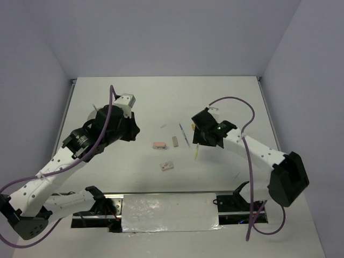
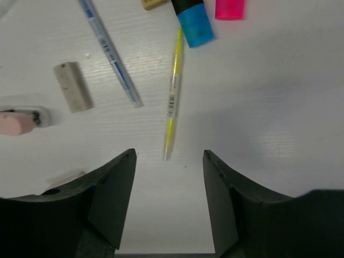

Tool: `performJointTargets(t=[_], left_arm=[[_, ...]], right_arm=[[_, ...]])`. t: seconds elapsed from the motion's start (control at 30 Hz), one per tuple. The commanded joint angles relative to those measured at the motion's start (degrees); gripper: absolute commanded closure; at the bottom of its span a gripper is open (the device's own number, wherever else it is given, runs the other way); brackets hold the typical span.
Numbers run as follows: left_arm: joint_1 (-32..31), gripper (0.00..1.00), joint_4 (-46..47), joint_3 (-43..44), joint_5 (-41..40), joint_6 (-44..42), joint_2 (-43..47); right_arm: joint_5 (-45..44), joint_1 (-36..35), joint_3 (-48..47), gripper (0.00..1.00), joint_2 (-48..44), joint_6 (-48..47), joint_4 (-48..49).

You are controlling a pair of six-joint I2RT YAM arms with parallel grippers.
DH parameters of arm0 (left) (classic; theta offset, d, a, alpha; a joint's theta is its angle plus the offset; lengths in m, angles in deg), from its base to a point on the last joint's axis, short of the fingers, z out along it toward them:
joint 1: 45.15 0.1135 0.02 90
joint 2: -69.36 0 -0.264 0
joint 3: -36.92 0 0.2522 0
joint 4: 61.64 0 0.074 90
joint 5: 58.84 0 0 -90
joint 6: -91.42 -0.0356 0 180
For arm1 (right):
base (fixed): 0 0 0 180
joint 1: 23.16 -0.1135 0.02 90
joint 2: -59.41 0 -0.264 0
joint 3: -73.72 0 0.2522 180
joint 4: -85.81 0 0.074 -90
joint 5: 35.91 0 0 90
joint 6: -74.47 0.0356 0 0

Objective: Sort the stationery into containers
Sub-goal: Pick up the pen from the center of the board.

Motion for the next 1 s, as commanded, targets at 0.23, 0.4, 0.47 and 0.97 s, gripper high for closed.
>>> performJointTargets(t=[0.23, 0.4, 0.47, 0.97], left_arm=[[0.18, 1.0, 7.37, -11.66, 5.7, -7.51, 17.58], [0.09, 1.0, 8.61, -17.82, 5.0, -7.17, 20.75], [0.09, 1.0, 8.71, -18.87, 5.79, -6.64, 20.75], [0.01, 1.0, 9.23, -19.67, 8.26, -6.72, 21.98]], right_arm=[[8.88, 5.76, -0.81, 0.52, 14.1, -7.4, 9.7], [8.71, 5.85, 1.65, 0.52, 15.96, -6.08, 12.16], [8.19, 5.94, 1.91, 0.52, 16.48, -5.9, 12.26], [9.15, 6.73, 4.72, 0.71, 19.92, -6.52, 16.38]])
